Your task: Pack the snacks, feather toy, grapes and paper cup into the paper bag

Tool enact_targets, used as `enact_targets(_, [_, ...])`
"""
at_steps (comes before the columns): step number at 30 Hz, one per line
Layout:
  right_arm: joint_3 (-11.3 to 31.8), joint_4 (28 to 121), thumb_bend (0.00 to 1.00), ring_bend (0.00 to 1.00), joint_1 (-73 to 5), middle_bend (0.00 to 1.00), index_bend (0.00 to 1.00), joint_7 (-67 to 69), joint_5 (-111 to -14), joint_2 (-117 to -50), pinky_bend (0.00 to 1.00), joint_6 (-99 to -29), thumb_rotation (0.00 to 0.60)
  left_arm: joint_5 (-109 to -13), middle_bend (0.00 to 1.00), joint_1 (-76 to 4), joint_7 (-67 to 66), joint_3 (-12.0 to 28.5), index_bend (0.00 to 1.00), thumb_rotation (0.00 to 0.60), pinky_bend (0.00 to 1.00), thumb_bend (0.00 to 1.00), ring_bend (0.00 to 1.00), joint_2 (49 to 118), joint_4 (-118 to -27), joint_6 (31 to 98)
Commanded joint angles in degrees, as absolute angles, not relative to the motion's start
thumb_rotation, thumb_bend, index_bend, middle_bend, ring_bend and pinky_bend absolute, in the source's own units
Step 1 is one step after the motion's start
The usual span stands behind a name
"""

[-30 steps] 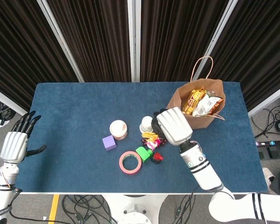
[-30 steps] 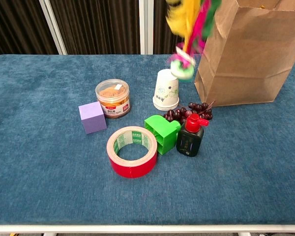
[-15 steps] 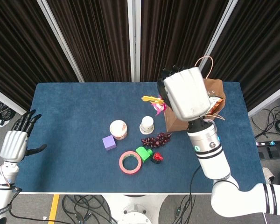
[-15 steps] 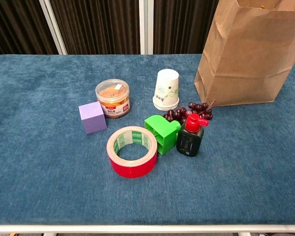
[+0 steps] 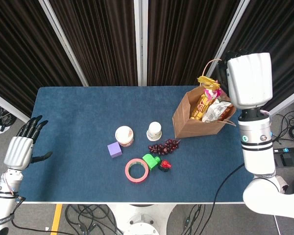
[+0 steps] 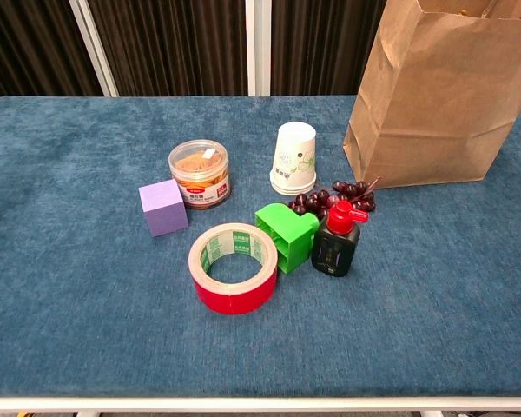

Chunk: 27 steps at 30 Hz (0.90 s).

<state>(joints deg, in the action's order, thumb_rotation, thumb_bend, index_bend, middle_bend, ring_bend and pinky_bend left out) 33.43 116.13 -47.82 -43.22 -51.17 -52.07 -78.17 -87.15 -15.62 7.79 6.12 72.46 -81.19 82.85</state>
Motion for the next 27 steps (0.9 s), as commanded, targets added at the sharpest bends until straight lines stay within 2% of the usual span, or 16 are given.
enact_targets(1, [31.69,113.25,0.44,0.68,-46.38,0.71,0.99,-39.89,-51.85,-52.06,0.84,-77.28,0.600,-86.99,0.14,-15.63,7.80,6.00,0.16,0.600,0.18,0.15,0.05,72.63,-81.33,82.59])
enact_targets(8, [28.03,105.78,0.44,0.68,-46.23,0.71,0.99,-35.82,-52.63,-55.89,0.84,-74.92,0.600,-86.64,0.14,-15.33,7.40,5.76,0.16,0.600,0.18,0.15,0.05,72.71,-81.13,82.57])
enact_targets(14, [26.80,101.45,0.41,0.67,-47.28,0.69,0.98,-33.82,-51.34,-58.33,0.84,-72.11,0.600,-85.84,0.14,-15.01,7.48,5.78,0.16,0.600,0.18,0.15,0.05,72.69,-80.83,82.38])
enact_targets(16, [26.36,100.41,0.37,0.64,-47.69,0.68,0.96,-34.08,-51.15,-58.58,0.82,-71.30,0.600,-85.80,0.14,-14.92,7.43,5.80,0.16,0.600,0.18,0.15,0.05,72.71,-80.79,82.51])
enact_targets(23, [25.09,101.41,0.08,0.46,-47.82,0.60,0.82,-34.92,-50.18,-56.82,0.65,-68.81,0.600,-85.87,0.14,-15.05,6.96,5.81,0.16,0.600,0.18,0.15,0.05,72.55,-81.03,82.32])
enact_targets(25, [24.81,102.26,0.01,0.37,-47.68,0.53,0.74,-34.70,-49.21,-55.83,0.58,-67.51,0.600,-85.89,0.14,-15.05,6.96,5.84,0.16,0.600,0.18,0.15,0.05,72.53,-81.06,82.36])
enact_targets(27, [24.54,102.74,0.00,0.29,-47.60,0.46,0.66,-34.69,-48.60,-54.96,0.53,-66.63,0.600,-85.86,0.14,-15.03,6.93,5.84,0.16,0.600,0.18,0.15,0.05,72.55,-81.08,82.37])
